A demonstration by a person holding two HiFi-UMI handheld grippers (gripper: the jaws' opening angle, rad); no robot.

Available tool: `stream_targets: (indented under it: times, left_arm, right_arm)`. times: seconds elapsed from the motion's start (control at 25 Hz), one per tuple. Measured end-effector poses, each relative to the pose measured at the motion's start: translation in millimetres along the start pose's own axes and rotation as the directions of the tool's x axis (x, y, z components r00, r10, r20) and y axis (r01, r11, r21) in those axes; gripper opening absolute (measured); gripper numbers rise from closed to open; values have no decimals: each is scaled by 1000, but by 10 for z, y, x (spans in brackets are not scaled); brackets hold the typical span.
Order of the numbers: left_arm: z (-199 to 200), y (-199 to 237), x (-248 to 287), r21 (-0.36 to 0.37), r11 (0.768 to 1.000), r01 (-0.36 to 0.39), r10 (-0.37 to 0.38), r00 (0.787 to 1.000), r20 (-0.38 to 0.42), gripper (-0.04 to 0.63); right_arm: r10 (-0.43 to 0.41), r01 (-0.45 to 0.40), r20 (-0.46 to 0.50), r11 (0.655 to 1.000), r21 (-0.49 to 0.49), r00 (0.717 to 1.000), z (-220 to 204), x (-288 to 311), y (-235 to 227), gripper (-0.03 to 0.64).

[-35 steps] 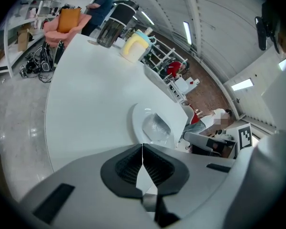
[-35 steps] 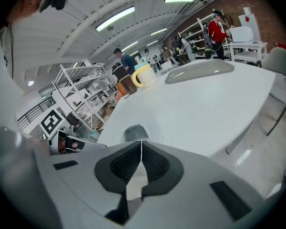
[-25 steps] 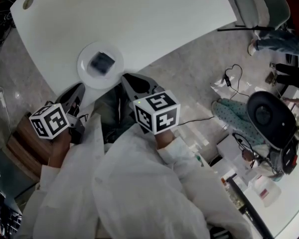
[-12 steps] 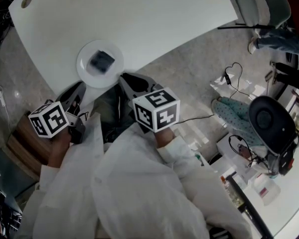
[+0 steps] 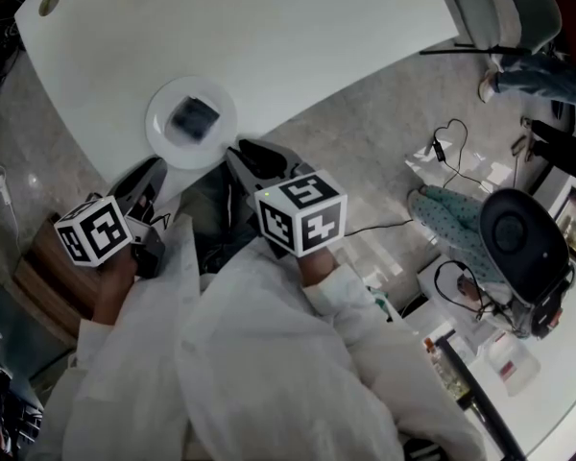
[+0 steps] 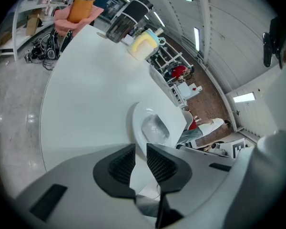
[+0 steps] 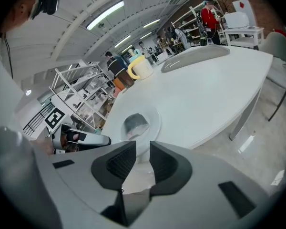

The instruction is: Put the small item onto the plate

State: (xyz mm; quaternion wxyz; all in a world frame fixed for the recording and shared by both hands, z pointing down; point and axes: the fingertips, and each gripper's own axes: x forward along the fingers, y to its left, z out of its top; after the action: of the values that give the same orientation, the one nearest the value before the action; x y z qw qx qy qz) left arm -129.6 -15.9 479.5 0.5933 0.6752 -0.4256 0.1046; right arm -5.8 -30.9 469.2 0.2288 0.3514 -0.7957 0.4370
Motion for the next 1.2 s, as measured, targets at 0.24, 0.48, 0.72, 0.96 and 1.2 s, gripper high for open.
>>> stream_targets:
  times: [0.24, 0.48, 0.72, 0.96, 1.2]
  left_arm:
    - [-12, -9, 9, -8, 1000, 3, -3, 1000, -9, 82]
    - [-13, -15, 16, -45, 999, 20, -21, 1000, -6, 99]
    - [5, -45, 17, -57, 998, 36, -36, 999, 2, 100]
    - [7, -56, 18, -97, 993, 67, -66, 998, 8, 98]
    - [-2, -64, 24, -101, 993, 62, -63, 998, -6, 98]
  right_arm:
    - [6, -6, -22, 1000, 14, 1000, -38, 40, 24, 97]
    - [20, -18, -50, 999, 39, 999, -89, 111, 60, 109]
    - [16, -11, -59, 997, 73, 998, -98, 136, 41, 110]
    - [14, -8, -63, 995, 103, 998, -114, 137, 31, 110]
    - [-13, 23, -70, 990, 139, 997, -123, 132, 18, 109]
